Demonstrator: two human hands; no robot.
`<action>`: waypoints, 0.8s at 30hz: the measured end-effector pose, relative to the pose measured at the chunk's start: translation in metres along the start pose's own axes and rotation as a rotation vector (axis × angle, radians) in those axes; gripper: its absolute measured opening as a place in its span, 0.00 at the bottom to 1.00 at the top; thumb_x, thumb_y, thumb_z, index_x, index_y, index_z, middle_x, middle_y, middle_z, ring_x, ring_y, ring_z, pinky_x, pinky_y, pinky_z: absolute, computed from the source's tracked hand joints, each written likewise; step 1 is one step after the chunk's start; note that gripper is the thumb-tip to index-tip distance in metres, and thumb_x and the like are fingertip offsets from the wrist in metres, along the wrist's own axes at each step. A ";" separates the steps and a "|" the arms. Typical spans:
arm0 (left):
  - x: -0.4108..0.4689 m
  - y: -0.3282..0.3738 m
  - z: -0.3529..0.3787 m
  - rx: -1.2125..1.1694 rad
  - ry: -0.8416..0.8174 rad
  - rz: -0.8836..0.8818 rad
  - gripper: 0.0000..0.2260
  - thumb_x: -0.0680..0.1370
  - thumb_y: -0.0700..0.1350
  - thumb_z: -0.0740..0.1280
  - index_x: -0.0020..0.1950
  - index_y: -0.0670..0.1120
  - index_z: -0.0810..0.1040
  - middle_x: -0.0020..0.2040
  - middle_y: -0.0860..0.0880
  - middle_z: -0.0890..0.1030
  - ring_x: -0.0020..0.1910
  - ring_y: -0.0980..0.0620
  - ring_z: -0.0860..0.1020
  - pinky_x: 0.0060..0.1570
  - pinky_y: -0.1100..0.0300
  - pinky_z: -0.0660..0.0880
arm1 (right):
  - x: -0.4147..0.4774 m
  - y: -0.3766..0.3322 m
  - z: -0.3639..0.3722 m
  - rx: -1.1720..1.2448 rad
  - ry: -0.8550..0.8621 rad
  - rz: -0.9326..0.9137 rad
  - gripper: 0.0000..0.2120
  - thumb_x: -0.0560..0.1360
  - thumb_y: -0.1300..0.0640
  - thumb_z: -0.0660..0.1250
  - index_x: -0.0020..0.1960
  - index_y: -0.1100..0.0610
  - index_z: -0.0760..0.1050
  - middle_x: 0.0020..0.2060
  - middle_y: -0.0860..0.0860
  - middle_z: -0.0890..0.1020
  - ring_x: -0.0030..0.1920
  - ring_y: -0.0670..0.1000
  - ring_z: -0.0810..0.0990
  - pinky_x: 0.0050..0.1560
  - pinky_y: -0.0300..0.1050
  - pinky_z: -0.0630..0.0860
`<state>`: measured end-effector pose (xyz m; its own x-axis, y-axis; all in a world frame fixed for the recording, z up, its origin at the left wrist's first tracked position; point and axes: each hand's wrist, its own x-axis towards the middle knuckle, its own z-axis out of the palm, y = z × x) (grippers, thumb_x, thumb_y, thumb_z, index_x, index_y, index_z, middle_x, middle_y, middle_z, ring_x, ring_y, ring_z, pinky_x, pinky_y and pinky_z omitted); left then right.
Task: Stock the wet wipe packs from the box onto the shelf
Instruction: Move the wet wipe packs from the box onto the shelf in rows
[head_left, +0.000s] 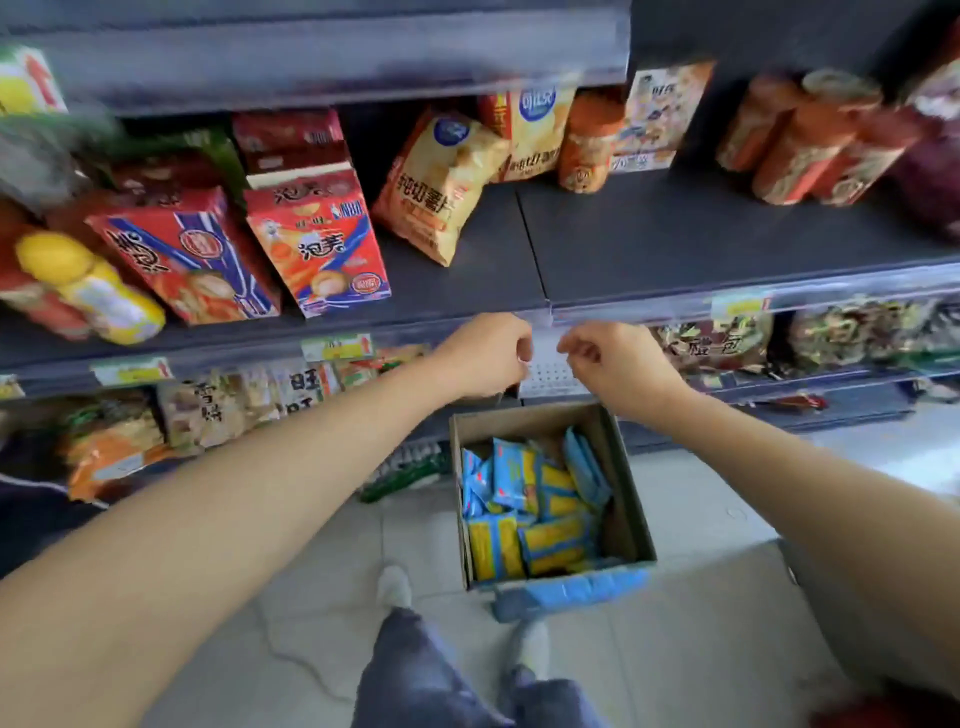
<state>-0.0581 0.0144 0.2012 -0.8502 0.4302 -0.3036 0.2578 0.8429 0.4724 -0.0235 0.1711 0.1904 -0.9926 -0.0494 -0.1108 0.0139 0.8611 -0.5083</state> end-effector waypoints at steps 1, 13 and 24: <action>0.006 -0.003 0.017 -0.024 -0.045 -0.044 0.08 0.75 0.40 0.67 0.53 0.42 0.80 0.56 0.44 0.80 0.56 0.45 0.77 0.50 0.58 0.72 | 0.000 0.015 0.011 -0.001 -0.052 0.037 0.13 0.74 0.65 0.61 0.54 0.59 0.80 0.50 0.56 0.84 0.53 0.57 0.80 0.54 0.46 0.75; 0.070 -0.083 0.192 -0.263 -0.328 -0.497 0.07 0.78 0.39 0.64 0.40 0.45 0.72 0.35 0.49 0.71 0.41 0.49 0.71 0.39 0.59 0.67 | 0.020 0.124 0.143 0.044 -0.467 0.483 0.15 0.76 0.62 0.60 0.61 0.63 0.75 0.59 0.61 0.78 0.61 0.61 0.76 0.60 0.49 0.72; 0.111 -0.126 0.289 -0.280 -0.276 -0.733 0.15 0.78 0.41 0.64 0.63 0.39 0.70 0.58 0.41 0.78 0.54 0.43 0.79 0.41 0.55 0.71 | 0.035 0.186 0.239 0.431 -0.448 0.904 0.28 0.76 0.60 0.64 0.73 0.59 0.58 0.59 0.59 0.75 0.56 0.58 0.77 0.58 0.52 0.77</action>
<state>-0.0525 0.0495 -0.1314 -0.6056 -0.1023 -0.7892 -0.4724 0.8443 0.2530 -0.0272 0.2085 -0.1117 -0.4624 0.2566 -0.8488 0.8420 0.4271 -0.3296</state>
